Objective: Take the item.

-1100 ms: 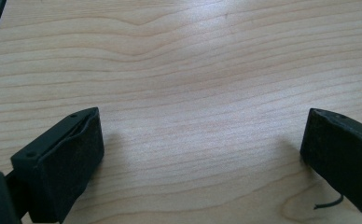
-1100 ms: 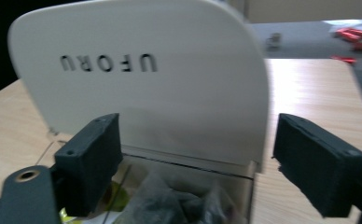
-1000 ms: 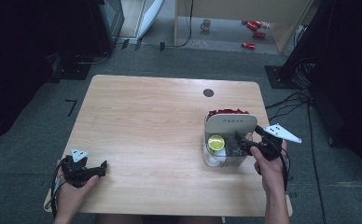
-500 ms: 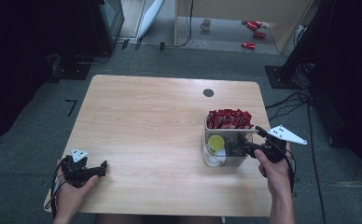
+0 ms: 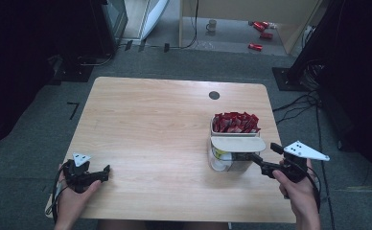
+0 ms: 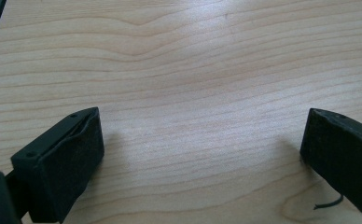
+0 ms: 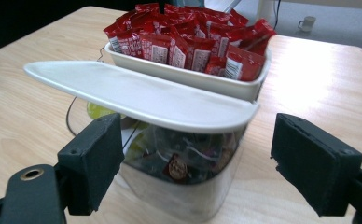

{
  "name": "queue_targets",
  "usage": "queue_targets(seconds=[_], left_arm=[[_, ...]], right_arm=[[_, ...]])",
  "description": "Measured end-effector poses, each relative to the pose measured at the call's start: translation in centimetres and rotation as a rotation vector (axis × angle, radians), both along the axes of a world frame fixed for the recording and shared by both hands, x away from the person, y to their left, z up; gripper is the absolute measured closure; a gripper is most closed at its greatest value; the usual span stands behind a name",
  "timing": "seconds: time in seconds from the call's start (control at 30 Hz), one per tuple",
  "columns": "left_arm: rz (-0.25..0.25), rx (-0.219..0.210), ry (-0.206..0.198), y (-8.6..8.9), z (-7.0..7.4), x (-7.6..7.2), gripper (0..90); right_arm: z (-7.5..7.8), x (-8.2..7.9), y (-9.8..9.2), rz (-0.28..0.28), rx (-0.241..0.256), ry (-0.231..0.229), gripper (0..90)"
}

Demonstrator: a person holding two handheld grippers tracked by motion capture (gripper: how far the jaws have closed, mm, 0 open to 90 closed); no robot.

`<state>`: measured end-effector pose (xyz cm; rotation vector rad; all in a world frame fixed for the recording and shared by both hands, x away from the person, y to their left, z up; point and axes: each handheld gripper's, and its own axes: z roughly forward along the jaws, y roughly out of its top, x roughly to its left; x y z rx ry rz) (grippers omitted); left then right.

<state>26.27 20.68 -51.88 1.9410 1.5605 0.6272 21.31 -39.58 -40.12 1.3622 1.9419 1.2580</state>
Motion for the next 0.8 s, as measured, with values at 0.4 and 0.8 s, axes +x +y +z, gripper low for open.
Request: queue_targets(seconds=[0.4, 0.8], left_arm=[[-0.002, -0.001, 0.000, 0.0, 0.0, 0.0, 0.0], [-0.003, 0.000, 0.001, 0.0, 0.0, 0.0, 0.0]], right_arm=[[-0.3, -0.6, -1.3, -0.033, -0.004, 0.019, 18.4], [-0.1, 0.6, 1.2, -0.049, 0.018, -0.020, 30.5]])
